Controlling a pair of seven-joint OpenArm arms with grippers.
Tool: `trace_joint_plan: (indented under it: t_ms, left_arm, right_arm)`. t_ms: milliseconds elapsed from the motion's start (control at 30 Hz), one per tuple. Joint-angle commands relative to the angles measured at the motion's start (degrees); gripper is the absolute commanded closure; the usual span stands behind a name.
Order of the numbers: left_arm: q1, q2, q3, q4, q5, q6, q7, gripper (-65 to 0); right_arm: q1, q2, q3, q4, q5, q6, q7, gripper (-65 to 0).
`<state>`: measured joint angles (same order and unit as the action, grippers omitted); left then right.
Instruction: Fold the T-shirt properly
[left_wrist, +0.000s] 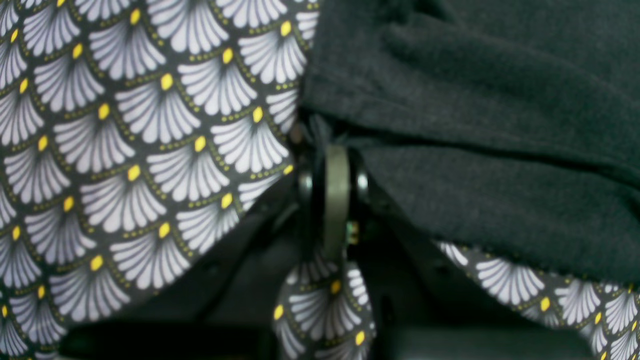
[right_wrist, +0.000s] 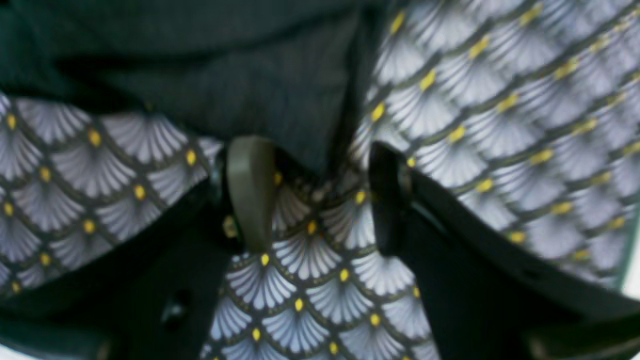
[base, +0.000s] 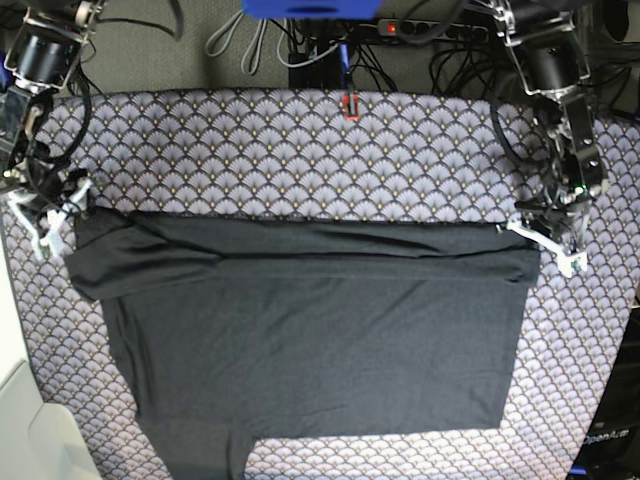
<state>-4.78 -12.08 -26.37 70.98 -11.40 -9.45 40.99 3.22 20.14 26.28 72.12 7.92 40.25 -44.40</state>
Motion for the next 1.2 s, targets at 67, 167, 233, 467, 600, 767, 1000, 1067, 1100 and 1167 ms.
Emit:
trace_joint_plan:
  t_ms: [67, 167, 233, 467, 600, 767, 1000, 1067, 1100, 1167]
  left_arm:
    - [-0.54, -0.8, -0.05, 0.8, 0.37, 0.27, 0.28, -0.3]
    - [-0.54, -0.8, -0.05, 0.8, 0.37, 0.27, 0.28, -0.3]
    - [-0.54, -0.8, -0.05, 0.8, 0.37, 0.27, 0.28, -0.3]
    - [-0.54, -0.8, -0.05, 0.8, 0.37, 0.27, 0.28, -0.3]
    - [-0.54, -0.8, -0.05, 0.8, 0.37, 0.27, 0.28, -0.3]
    - [-0.54, -0.8, -0.05, 0.8, 0.37, 0.27, 0.46, -0.3]
    - [0.16, -0.8, -0.05, 4.05, 0.54, 0.27, 0.9, -0.3]
    - [1.3, -0.8, -0.05, 5.99, 0.72, 0.27, 0.9, -0.3]
    - [1.65, -0.8, -0.05, 7.04, 0.72, 0.27, 0.9, -0.3]
    - [2.53, -0.8, -0.05, 8.18, 0.8, 0.27, 1.16, -0.3]
  right_arm:
    - [0.86, 1.27, 0.22, -0.16, 0.56, -0.25, 3.04, -31.2]
    - [0.86, 1.27, 0.22, -0.51, 0.56, -0.25, 3.3, -31.0]
    - [0.86, 1.27, 0.22, -0.51, 0.56, -0.25, 3.3, -30.9]
    - [0.86, 1.27, 0.22, -0.25, 0.56, -0.25, 3.3, -26.5]
    - [0.95, 1.27, 0.22, -0.16, 0.56, -0.25, 3.39, -21.9]
    - [0.95, 1.35, 0.22, -0.07, 0.56, -0.25, 3.39, -5.4]
    - [0.51, 1.62, 0.57, 1.25, 0.56, -0.25, 3.3, 0.0]
    - [-0.72, 1.62, 0.66, 3.88, 0.56, -0.25, 2.95, 0.0]
    - [-1.51, 1.53, 0.66, 5.55, 0.56, -0.25, 2.86, 0.0]
    - [-3.18, 1.27, 0.66, 9.16, 0.56, -0.25, 2.86, 0.0]
